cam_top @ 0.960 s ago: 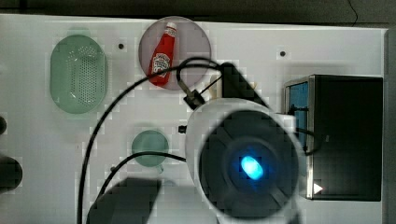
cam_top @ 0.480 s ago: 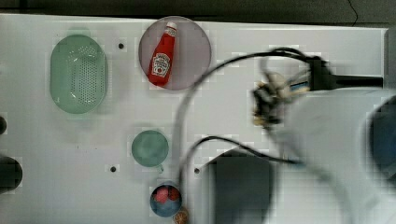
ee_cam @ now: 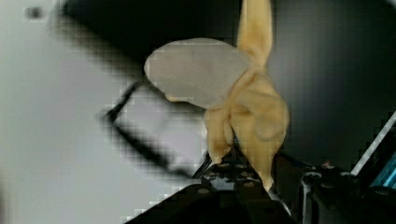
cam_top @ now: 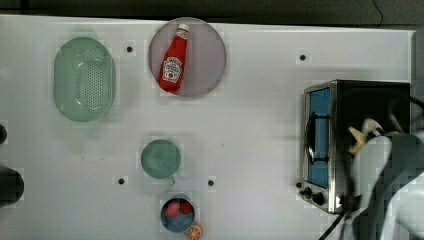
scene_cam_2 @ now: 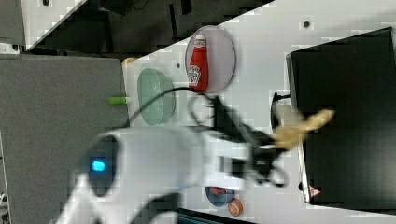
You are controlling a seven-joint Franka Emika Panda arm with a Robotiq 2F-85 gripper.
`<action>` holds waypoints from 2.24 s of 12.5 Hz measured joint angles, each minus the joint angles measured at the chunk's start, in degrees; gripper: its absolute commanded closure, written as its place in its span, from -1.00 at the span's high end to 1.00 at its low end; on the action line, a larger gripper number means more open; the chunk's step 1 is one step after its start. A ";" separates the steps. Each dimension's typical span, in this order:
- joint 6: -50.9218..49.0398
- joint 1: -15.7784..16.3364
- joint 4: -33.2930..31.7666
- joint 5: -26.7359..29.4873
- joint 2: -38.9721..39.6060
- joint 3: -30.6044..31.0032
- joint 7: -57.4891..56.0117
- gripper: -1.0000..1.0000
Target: Pick banana from table and place on oven.
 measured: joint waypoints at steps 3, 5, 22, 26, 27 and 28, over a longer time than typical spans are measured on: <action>6.50 -2.36 -0.62 0.54 4.92 -3.72 -10.46 -0.55; 6.55 -2.90 -0.56 -0.08 4.51 -3.75 -13.85 -0.14; -14.60 2.69 2.74 -1.29 -16.08 21.33 11.58 1.00; -20.78 5.31 7.39 -3.04 -22.76 32.34 25.43 1.00; -20.87 6.29 6.43 -3.03 -24.25 33.13 27.53 1.00; -21.21 6.60 6.38 -2.65 -24.63 33.70 28.82 1.00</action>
